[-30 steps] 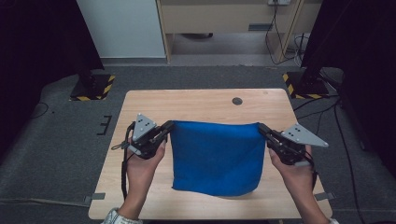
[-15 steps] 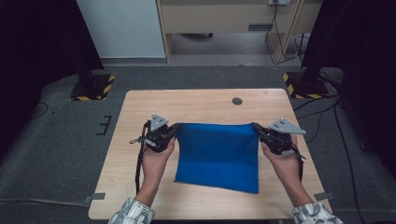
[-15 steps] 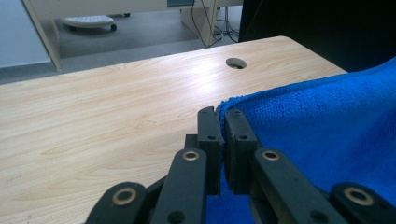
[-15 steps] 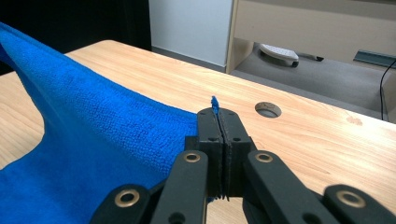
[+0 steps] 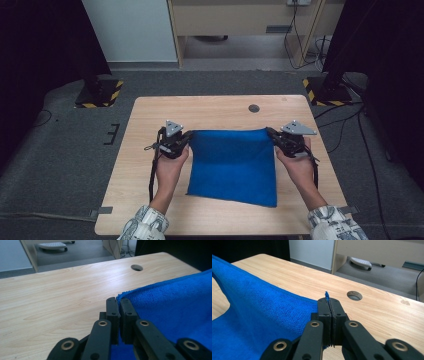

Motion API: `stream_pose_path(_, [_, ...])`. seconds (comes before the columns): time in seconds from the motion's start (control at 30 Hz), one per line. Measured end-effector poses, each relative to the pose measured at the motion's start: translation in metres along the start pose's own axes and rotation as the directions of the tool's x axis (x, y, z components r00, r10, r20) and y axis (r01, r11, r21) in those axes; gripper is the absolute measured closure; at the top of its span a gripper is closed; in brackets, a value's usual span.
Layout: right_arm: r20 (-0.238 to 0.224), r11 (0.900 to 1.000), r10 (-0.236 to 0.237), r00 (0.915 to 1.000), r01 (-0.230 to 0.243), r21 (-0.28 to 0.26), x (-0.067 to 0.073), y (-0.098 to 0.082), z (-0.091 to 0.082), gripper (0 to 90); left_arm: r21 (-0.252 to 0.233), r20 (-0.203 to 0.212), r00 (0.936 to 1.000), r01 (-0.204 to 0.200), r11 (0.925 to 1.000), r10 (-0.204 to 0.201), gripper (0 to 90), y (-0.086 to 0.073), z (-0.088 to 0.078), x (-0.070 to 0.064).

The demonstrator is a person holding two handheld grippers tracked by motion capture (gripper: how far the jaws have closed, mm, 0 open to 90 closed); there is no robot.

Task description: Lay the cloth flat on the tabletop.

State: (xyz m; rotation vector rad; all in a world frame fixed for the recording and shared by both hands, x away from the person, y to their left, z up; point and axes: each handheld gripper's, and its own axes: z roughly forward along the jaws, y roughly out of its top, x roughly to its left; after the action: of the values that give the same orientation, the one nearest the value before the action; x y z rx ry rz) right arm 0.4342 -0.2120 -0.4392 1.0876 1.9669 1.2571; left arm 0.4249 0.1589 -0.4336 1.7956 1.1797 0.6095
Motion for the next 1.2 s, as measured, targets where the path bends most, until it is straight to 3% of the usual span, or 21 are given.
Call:
stream_pose_path(0.43, [0.024, 0.997, 0.045, 0.9987, -0.047, 0.054, -0.02, -0.007, 0.04, 88.9, 0.029, -0.017, 0.9998, -0.004, 0.9996, 0.005, 86.8, -0.001, 0.033, 0.005])
stream_pose_path(0.67, [0.032, 0.992, 0.083, 0.996, -0.085, 0.089, -0.031, -0.01, 0.063, 88.9, 0.081, -0.034, 0.9994, 0.012, 0.9966, -0.01, 86.8, 0.001, 0.062, 0.013])
stream_pose_path(0.87, [0.034, 0.991, 0.09, 0.9953, -0.093, 0.097, -0.037, -0.011, 0.078, 88.9, 0.117, -0.059, 0.9982, 0.003, 0.9931, 0.004, 86.8, -0.002, 0.084, 0.019])
stream_pose_path(1.2, [0.057, 0.991, 0.076, 0.9955, -0.081, 0.107, -0.038, -0.01, 0.084, 88.8, 0.131, -0.08, 0.9966, -0.009, 0.9914, 0.02, 86.8, -0.003, 0.088, 0.017])
